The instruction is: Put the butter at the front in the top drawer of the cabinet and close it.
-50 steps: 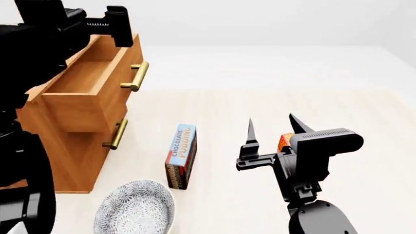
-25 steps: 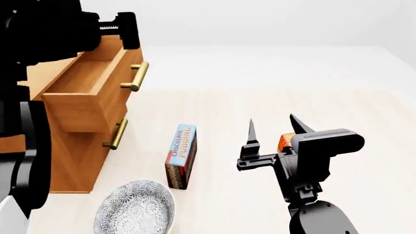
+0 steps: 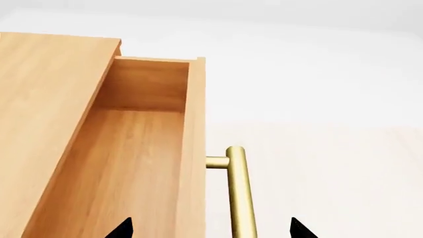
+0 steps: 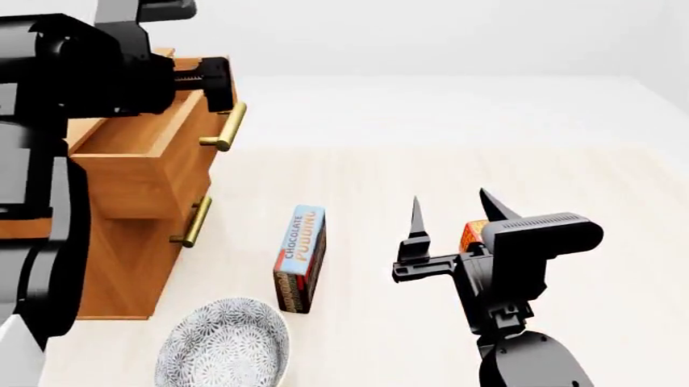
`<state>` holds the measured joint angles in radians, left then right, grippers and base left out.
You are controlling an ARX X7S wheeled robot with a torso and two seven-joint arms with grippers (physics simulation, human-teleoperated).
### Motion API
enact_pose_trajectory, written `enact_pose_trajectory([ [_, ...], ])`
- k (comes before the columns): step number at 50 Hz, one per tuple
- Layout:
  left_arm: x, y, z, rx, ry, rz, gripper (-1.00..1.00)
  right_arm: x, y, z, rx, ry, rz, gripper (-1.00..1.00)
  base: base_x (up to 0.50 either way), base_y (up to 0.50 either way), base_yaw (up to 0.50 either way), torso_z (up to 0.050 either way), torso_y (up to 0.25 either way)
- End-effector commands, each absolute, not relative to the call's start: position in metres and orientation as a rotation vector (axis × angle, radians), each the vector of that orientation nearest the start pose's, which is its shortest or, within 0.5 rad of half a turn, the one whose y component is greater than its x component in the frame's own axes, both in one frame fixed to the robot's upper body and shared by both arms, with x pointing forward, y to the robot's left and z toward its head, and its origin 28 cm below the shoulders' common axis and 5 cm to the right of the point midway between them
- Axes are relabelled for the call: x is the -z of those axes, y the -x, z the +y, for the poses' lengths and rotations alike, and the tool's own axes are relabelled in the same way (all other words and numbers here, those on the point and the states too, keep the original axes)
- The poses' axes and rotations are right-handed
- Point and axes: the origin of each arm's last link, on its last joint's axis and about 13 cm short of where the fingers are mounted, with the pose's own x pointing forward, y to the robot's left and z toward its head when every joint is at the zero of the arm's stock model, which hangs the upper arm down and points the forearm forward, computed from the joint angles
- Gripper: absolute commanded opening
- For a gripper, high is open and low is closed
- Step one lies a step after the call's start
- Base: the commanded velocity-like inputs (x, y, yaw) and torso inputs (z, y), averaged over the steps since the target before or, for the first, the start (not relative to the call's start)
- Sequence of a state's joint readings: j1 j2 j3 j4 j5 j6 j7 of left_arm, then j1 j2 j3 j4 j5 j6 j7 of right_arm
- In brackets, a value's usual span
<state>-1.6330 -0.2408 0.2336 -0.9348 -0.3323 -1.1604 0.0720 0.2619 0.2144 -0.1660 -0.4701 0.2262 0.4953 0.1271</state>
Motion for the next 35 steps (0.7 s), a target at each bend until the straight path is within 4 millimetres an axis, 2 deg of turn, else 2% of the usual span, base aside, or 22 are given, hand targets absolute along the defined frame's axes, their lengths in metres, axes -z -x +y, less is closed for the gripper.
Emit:
enact_pose_trajectory([
  [1, -0.312, -0.395, 0.276, 0.029, 0.083, 0.534, 1.0, -0.132, -0.242, -0.096, -0.134, 0.037, -0.191, 1.0, 0.0, 0.0, 0.0, 0.0, 0.0],
  [17, -0.305, -0.389, 0.274, 0.105, 0.098, 0.616, 1.0, -0.13, -0.243, -0.096, -0.133, 0.037, -0.189, 1.0, 0.0, 0.0, 0.0, 0.0, 0.0],
  [35, -0.31, -0.378, 0.265, 0.256, 0.116, 0.66, 1.0, -0.131, -0.243, -0.096, -0.134, 0.036, -0.19, 1.0, 0.0, 0.0, 0.0, 0.0, 0.001],
])
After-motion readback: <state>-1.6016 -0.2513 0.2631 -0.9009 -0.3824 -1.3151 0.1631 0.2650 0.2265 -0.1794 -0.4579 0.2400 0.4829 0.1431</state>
